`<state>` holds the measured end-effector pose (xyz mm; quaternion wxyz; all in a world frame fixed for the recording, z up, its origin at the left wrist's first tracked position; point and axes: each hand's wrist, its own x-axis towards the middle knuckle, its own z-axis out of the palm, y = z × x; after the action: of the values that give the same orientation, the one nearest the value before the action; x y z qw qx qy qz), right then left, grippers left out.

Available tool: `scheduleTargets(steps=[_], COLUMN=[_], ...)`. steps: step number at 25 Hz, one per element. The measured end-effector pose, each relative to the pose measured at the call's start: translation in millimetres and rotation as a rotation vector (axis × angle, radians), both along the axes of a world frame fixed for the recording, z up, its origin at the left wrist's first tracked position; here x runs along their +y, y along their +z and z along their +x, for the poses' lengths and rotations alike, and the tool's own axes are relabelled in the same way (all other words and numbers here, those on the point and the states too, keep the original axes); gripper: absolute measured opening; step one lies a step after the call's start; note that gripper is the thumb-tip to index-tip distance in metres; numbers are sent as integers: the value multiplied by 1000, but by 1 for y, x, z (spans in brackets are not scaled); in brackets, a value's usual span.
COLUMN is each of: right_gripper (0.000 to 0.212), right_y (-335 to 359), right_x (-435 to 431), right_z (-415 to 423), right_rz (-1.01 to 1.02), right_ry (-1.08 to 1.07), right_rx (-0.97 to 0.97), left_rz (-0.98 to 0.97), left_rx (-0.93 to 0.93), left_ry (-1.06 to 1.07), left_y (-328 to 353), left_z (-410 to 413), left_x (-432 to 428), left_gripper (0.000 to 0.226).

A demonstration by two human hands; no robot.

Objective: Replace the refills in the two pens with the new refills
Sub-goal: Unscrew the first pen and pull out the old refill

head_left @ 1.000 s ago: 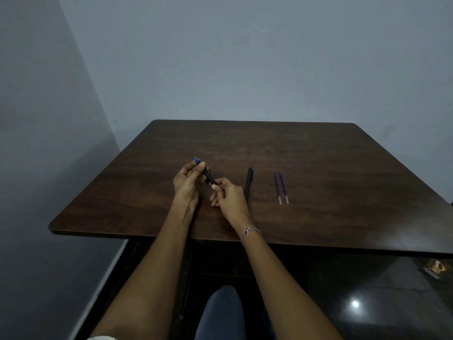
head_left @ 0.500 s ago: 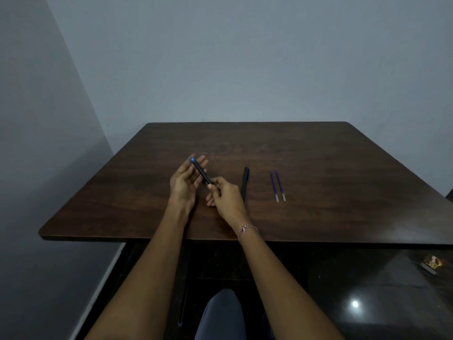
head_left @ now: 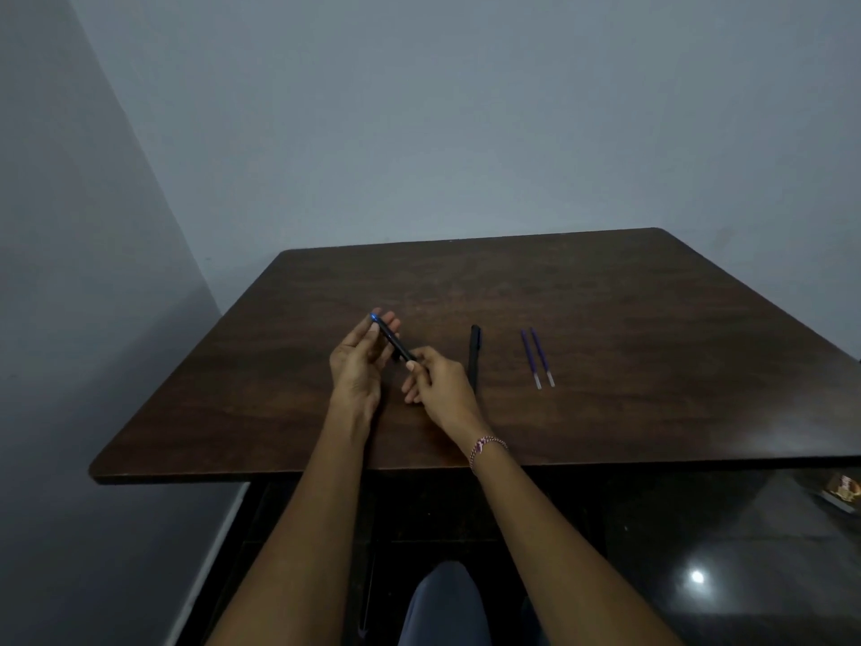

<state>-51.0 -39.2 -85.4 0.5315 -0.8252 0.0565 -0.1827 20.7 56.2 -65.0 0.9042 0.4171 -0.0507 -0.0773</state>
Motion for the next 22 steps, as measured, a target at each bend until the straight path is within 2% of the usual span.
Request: scheduleTargets(steps=[6,8,14,22], right_gripper=[15,14,14,14], right_y=[-1,0,3,6], right_x=[-3,-3,-2,-2], right_z=[1,-1,-2,-6], right_rz=[13,26,54,105], right_ry=[27,22,6,14], right_rx=[6,8,10,9], left_rz=[35,34,-30,2], left_rx=[-20,-5,-30,-4], left_ry=[153,129,-102,12], left_y=[3,1,0,0], left_z=[-4,-2,0,0], left_x=[-4,-4,2,0], left_gripper=[15,4,27,15])
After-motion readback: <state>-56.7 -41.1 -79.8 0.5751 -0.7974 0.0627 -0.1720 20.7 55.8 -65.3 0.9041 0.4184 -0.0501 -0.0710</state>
